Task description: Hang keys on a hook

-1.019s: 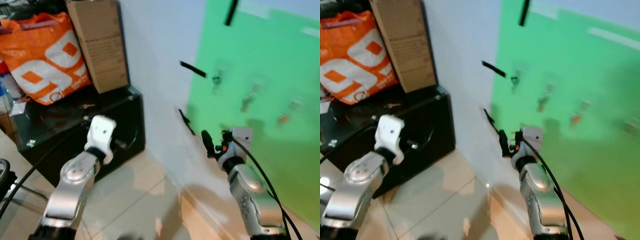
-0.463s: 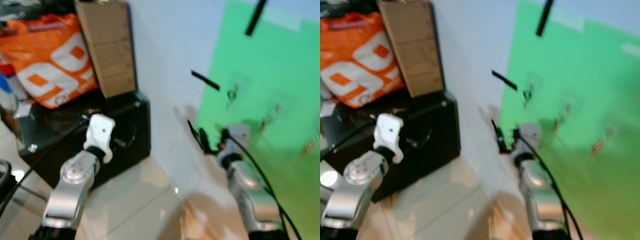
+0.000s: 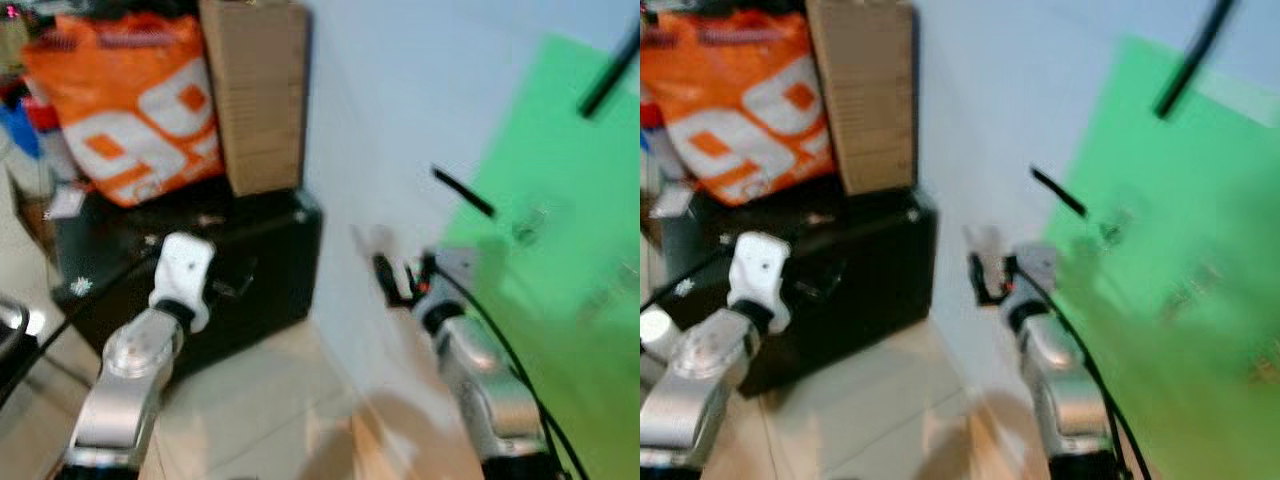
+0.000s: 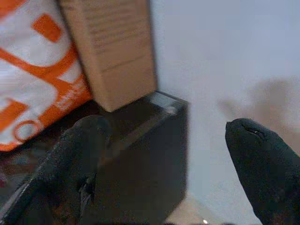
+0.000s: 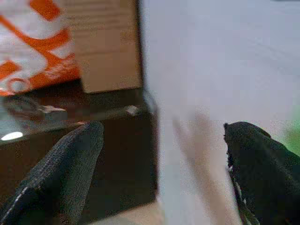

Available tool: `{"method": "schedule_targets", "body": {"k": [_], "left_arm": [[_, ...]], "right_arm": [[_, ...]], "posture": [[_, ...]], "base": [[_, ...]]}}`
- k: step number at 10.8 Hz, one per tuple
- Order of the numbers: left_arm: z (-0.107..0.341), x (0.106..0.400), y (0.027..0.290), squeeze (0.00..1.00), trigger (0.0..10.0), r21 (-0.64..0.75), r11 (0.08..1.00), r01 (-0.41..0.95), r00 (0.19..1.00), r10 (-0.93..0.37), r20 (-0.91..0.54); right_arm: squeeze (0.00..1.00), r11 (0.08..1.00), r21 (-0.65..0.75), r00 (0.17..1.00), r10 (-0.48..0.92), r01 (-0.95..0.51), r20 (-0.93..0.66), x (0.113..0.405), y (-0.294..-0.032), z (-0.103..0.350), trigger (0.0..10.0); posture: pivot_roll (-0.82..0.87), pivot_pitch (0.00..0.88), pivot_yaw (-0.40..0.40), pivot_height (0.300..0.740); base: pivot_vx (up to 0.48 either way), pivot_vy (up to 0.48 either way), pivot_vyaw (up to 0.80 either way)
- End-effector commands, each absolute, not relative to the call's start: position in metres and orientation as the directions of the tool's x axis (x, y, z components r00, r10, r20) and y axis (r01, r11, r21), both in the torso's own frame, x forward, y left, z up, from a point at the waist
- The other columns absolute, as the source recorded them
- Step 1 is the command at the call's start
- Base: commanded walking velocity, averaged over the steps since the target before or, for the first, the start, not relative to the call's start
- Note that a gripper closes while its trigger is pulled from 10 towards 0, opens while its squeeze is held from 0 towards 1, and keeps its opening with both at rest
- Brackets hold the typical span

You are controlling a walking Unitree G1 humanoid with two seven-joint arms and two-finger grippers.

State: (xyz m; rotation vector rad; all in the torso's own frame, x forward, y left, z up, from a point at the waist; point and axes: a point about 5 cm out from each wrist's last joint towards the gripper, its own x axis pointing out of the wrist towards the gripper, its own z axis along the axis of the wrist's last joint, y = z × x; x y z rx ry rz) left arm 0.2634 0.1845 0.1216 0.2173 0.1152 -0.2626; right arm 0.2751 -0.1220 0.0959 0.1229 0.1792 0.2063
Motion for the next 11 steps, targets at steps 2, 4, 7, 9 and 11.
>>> {"method": "schedule_targets", "body": {"k": [2, 4, 7, 9, 11], "left_arm": [[0.1246, 0.2619, 0.1782, 0.00, 10.0, 0.193, 0.939, 0.284, 0.956, -0.262, -0.130], [0.1244, 0.2608, 0.1781, 0.00, 10.0, 0.193, 0.940, 0.282, 0.956, -0.260, -0.133], [0.1244, 0.2607, 0.1768, 0.00, 10.0, 0.190, 0.939, 0.286, 0.955, -0.263, -0.137], [0.1243, 0.2609, 0.1759, 0.00, 10.0, 0.187, 0.939, 0.287, 0.954, -0.264, -0.138], [0.1242, 0.2612, 0.1756, 0.00, 10.0, 0.184, 0.940, 0.289, 0.954, -0.266, -0.139]], "right_arm": [[1.00, 0.978, 0.114, 0.967, 0.190, -0.173, -0.172, 0.2747, -0.1312, 0.0946, 10.0], [1.00, 0.981, 0.107, 0.969, 0.180, -0.163, -0.172, 0.2758, -0.1315, 0.0944, 10.0], [1.00, 0.985, 0.100, 0.972, 0.154, -0.138, -0.176, 0.2755, -0.1350, 0.0939, 10.0], [1.00, 0.986, 0.094, 0.973, 0.152, -0.137, -0.174, 0.2755, -0.1359, 0.0941, 10.0], [1.00, 0.985, 0.086, 0.972, 0.162, -0.149, -0.170, 0.2765, -0.1349, 0.0949, 10.0]], "posture": [[0.06, 0.000, -0.063, 0.740], [0.06, 0.000, -0.064, 0.740], [0.06, 0.000, -0.061, 0.740], [0.06, 0.000, -0.062, 0.740], [0.05, 0.000, -0.064, 0.740]], "base": [[0.351, 0.000, 0.80], [0.351, 0.000, 0.80], [0.349, 0.000, 0.26], [0.349, 0.000, 0.00], [0.349, 0.000, 0.00]]}}
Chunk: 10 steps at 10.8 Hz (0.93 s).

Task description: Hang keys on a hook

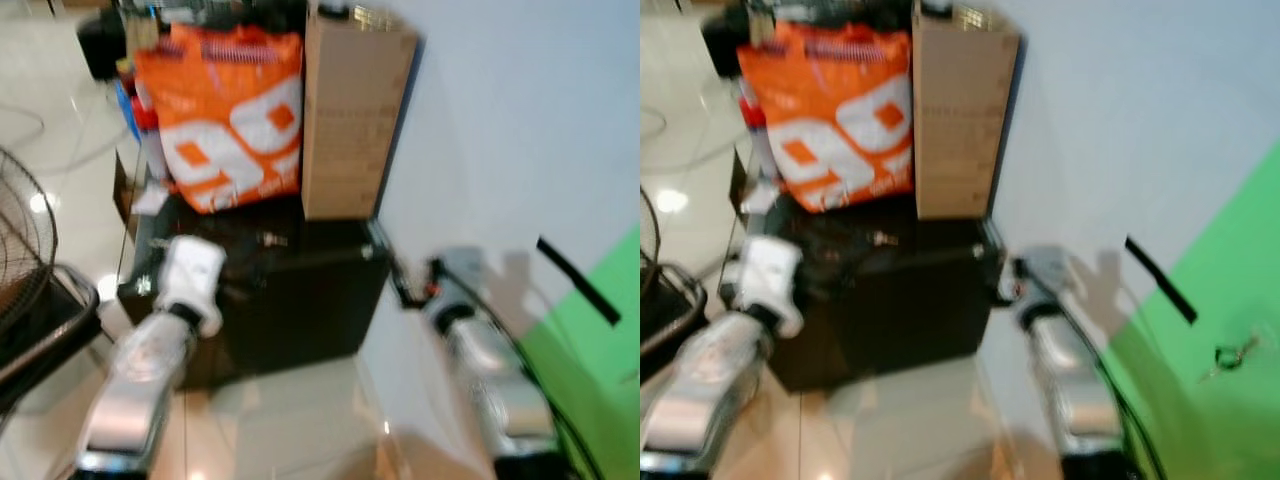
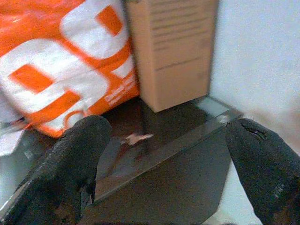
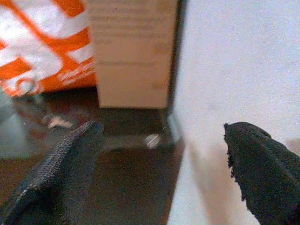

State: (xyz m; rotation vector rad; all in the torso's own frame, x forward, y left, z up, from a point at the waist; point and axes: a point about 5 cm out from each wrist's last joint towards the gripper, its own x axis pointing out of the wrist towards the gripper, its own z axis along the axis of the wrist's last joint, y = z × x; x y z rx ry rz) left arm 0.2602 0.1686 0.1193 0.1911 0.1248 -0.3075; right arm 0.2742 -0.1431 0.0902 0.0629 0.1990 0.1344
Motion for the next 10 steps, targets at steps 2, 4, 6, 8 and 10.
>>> {"method": "schedule_targets", "body": {"k": [2, 4, 6, 8, 10], "left_arm": [[0.1240, 0.2613, 0.1756, 0.00, 10.0, 0.181, 0.939, 0.292, 0.953, -0.269, -0.141], [0.1242, 0.2618, 0.1755, 0.00, 10.0, 0.181, 0.939, 0.292, 0.953, -0.269, -0.141], [0.1238, 0.2611, 0.1754, 0.00, 10.0, 0.181, 0.939, 0.292, 0.953, -0.269, -0.142], [0.1242, 0.2613, 0.1756, 0.00, 10.0, 0.184, 0.938, 0.293, 0.952, -0.270, -0.142], [0.1245, 0.2617, 0.1758, 0.00, 10.0, 0.187, 0.937, 0.295, 0.952, -0.271, -0.141]], "right_arm": [[1.00, 0.980, 0.082, 0.967, 0.194, -0.182, -0.168, 0.2758, -0.1311, 0.0959, 10.0], [1.00, 0.982, 0.079, 0.969, 0.184, -0.173, -0.167, 0.2769, -0.1323, 0.0962, 10.0], [1.00, 0.984, 0.068, 0.971, 0.173, -0.163, -0.165, 0.2777, -0.1332, 0.0963, 10.0], [1.00, 0.984, 0.069, 0.971, 0.174, -0.165, -0.166, 0.2782, -0.1325, 0.0956, 10.0], [1.00, 0.984, 0.065, 0.970, 0.177, -0.168, -0.165, 0.2787, -0.1320, 0.0958, 10.0]], "posture": [[0.06, 0.000, -0.064, 0.740], [0.06, 0.000, -0.068, 0.740], [0.06, 0.000, -0.070, 0.740], [0.06, 0.000, -0.072, 0.740], [0.07, 0.000, -0.075, 0.740]], "base": [[0.351, 0.000, 0.80], [0.347, 0.000, 0.80], [0.347, 0.000, 0.66], [0.349, 0.000, 0.00], [0.352, 0.000, 0.00]]}}
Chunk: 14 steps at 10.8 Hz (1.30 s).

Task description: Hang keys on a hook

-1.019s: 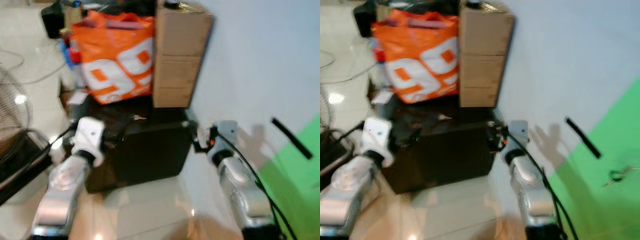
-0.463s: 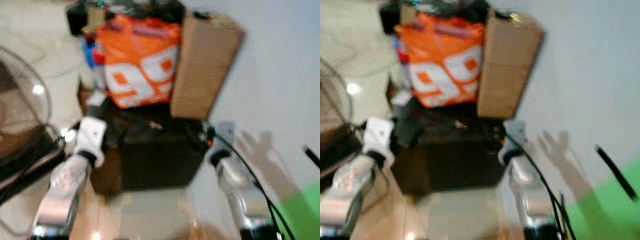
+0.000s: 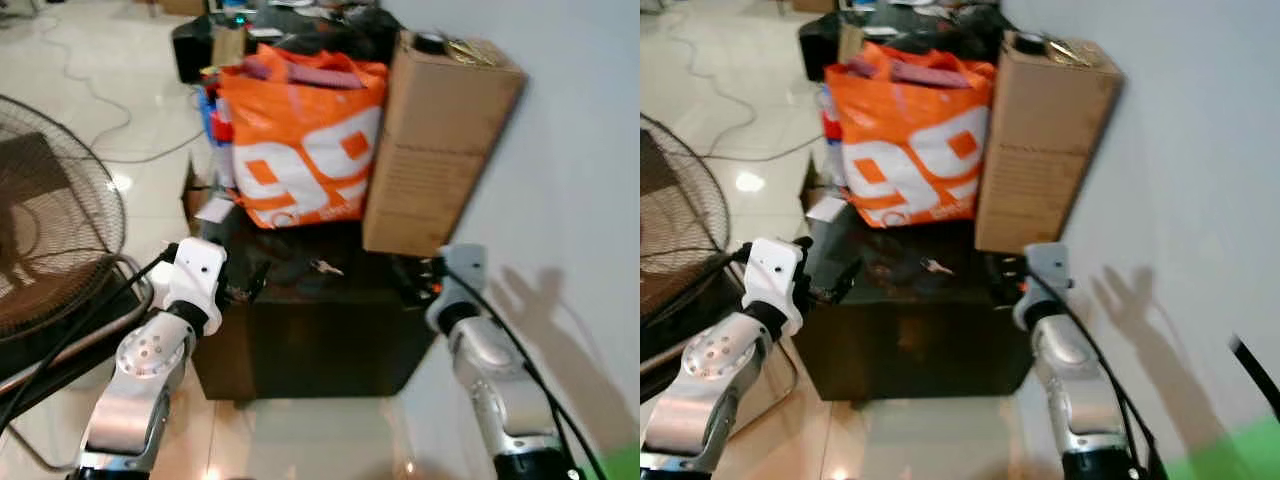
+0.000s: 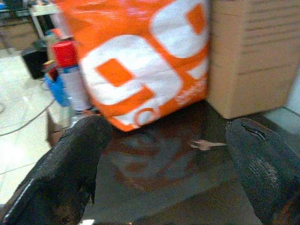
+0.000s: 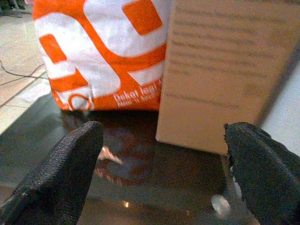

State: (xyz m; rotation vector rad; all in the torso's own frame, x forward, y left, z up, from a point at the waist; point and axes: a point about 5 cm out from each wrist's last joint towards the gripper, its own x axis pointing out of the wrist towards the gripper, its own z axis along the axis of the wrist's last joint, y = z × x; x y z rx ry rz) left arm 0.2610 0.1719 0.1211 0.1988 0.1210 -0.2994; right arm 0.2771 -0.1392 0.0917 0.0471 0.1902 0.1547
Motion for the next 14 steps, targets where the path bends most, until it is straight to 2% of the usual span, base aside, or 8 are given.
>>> {"method": "schedule_targets", "body": {"k": [1, 5, 7, 14], "left_arm": [[0.1248, 0.2615, 0.1758, 0.00, 10.0, 0.188, 0.937, 0.296, 0.952, -0.272, -0.140], [0.1249, 0.2615, 0.1747, 0.00, 10.0, 0.188, 0.936, 0.298, 0.952, -0.275, -0.137], [0.1247, 0.2619, 0.1746, 0.00, 10.0, 0.188, 0.936, 0.299, 0.951, -0.277, -0.136], [0.1234, 0.2604, 0.1736, 0.00, 10.0, 0.185, 0.935, 0.303, 0.950, -0.281, -0.135]], "right_arm": [[1.00, 0.983, 0.063, 0.970, 0.178, -0.170, -0.164, 0.2787, -0.1319, 0.0957, 10.0], [1.00, 0.978, 0.051, 0.965, 0.207, -0.201, -0.162, 0.2798, -0.1301, 0.0963, 10.0], [1.00, 0.980, 0.035, 0.966, 0.200, -0.197, -0.165, 0.2805, -0.1306, 0.0958, 10.0], [1.00, 0.983, 0.030, 0.967, 0.186, -0.183, -0.174, 0.2805, -0.1327, 0.0930, 10.0]], "posture": [[0.07, 0.000, -0.075, 0.740], [0.07, 0.000, -0.079, 0.740], [0.07, 0.000, -0.083, 0.740], [0.08, 0.000, -0.096, 0.740]], "base": [[0.352, 0.000, 0.00], [0.350, 0.000, 0.00], [0.349, 0.000, 0.80], [0.350, 0.000, 0.00]]}}
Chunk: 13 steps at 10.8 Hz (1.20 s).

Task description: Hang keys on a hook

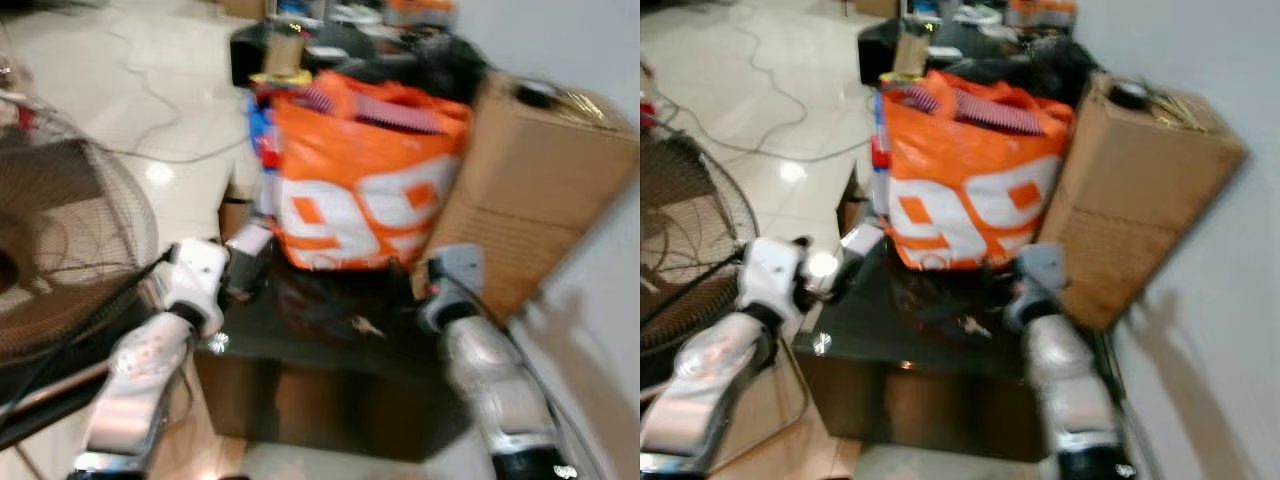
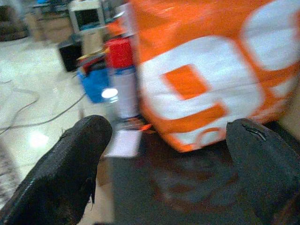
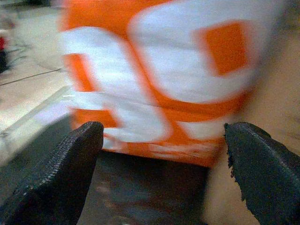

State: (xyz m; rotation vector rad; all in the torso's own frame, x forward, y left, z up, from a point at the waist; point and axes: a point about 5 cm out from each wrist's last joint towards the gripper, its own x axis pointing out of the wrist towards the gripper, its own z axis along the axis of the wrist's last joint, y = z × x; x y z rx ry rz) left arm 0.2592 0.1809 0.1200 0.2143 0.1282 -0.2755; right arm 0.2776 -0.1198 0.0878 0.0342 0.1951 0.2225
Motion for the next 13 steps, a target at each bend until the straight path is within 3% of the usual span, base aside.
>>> {"method": "schedule_targets", "body": {"k": [1, 7, 10, 11, 12, 13], "left_arm": [[0.123, 0.260, 0.174, 0.00, 10.0, 0.184, 0.935, 0.304, 0.950, -0.283, -0.135], [0.123, 0.260, 0.173, 0.00, 10.0, 0.186, 0.932, 0.312, 0.947, -0.290, -0.138], [0.115, 0.256, 0.173, 0.00, 10.0, 0.218, 0.880, 0.422, 0.899, -0.376, -0.223], [0.114, 0.255, 0.173, 0.00, 10.0, 0.213, 0.863, 0.459, 0.880, -0.408, -0.244], [0.110, 0.249, 0.171, 0.00, 10.0, 0.200, 0.808, 0.554, 0.819, -0.486, -0.305], [0.103, 0.243, 0.169, 0.00, 10.0, 0.178, 0.758, 0.628, 0.756, -0.539, -0.370]], "right_arm": [[1.00, 0.983, 0.029, 0.967, 0.185, -0.183, -0.174, 0.280, -0.133, 0.093, 10.0], [1.00, 0.980, -0.003, 0.964, 0.194, -0.198, -0.184, 0.282, -0.135, 0.093, 10.0], [1.00, 0.937, -0.048, 0.905, 0.319, -0.345, -0.283, 0.286, -0.130, 0.092, 10.0], [0.38, 0.917, -0.064, 0.878, 0.354, -0.393, -0.324, 0.288, -0.128, 0.091, 10.0], [0.00, 0.880, -0.044, 0.806, 0.411, -0.472, -0.426, 0.290, -0.123, 0.086, 10.0], [0.00, 0.823, -0.029, 0.702, 0.464, -0.567, -0.540, 0.289, -0.117, 0.076, 10.0]], "posture": [[0.08, 0.000, -0.095, 0.740], [0.08, 0.000, -0.094, 0.740], [0.07, 0.000, -0.080, 0.740], [0.07, 0.000, -0.080, 0.740], [0.06, 0.000, -0.078, 0.740], [0.04, 0.000, -0.076, 0.740]], "base": [[0.349, 0.000, 0.00], [0.349, 0.000, 0.00], [0.000, 0.000, 0.00], [0.000, 0.000, 0.00], [0.000, 0.000, 0.00], [0.000, 0.000, 0.00]]}}
